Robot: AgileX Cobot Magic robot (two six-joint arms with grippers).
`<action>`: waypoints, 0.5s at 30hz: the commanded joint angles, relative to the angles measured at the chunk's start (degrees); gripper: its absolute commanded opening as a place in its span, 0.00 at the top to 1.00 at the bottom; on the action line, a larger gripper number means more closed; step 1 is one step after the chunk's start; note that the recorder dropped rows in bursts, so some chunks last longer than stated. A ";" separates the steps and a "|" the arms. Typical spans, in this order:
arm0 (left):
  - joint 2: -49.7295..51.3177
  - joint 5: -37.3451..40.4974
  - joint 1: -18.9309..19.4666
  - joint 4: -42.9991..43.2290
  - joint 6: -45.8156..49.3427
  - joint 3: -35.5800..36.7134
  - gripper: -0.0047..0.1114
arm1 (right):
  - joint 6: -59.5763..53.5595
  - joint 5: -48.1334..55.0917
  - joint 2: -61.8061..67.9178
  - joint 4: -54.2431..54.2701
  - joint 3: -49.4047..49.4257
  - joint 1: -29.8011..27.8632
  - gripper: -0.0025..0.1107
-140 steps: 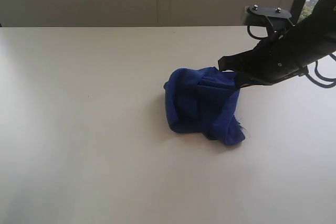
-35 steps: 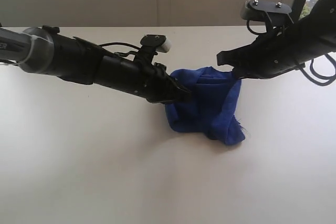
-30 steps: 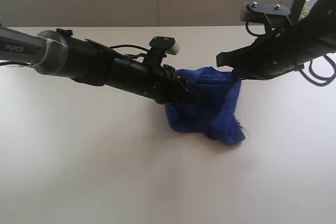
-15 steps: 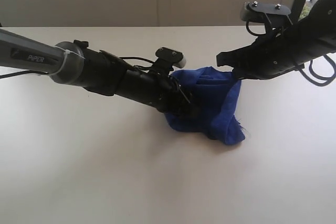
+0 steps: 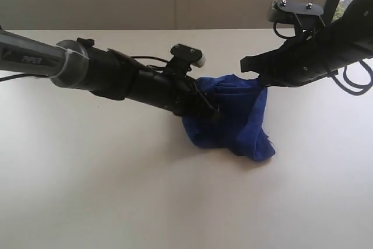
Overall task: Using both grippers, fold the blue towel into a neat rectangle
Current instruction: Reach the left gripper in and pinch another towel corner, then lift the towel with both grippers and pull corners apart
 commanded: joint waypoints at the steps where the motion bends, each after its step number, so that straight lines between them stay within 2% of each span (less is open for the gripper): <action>1: -6.62 -4.47 -0.30 1.10 -0.41 0.10 0.96 | -0.55 -1.27 0.00 -0.14 0.20 0.09 0.98; 4: -9.11 -5.80 0.14 2.77 -0.49 0.90 0.96 | -0.55 -1.27 0.00 -0.14 0.20 0.09 0.98; 6: -11.62 -4.18 2.46 3.56 -4.08 2.61 0.96 | -0.55 -1.79 -0.68 -0.26 0.20 0.09 0.98; 8: -15.00 -0.65 6.12 6.49 -5.60 4.97 0.96 | -0.66 -3.07 -2.07 -2.97 0.20 0.09 0.98; 10: -19.32 -0.25 10.70 15.80 -10.23 8.67 0.96 | -0.83 -4.30 -3.57 -10.17 0.20 0.09 0.98; 13: -21.65 3.01 14.80 19.04 -11.17 10.46 0.96 | -0.83 -4.30 -4.39 -11.06 0.20 0.09 0.98; 15: -23.73 9.01 18.69 21.33 -12.60 10.74 0.96 | -0.83 -4.84 -5.90 -11.20 0.20 0.09 0.98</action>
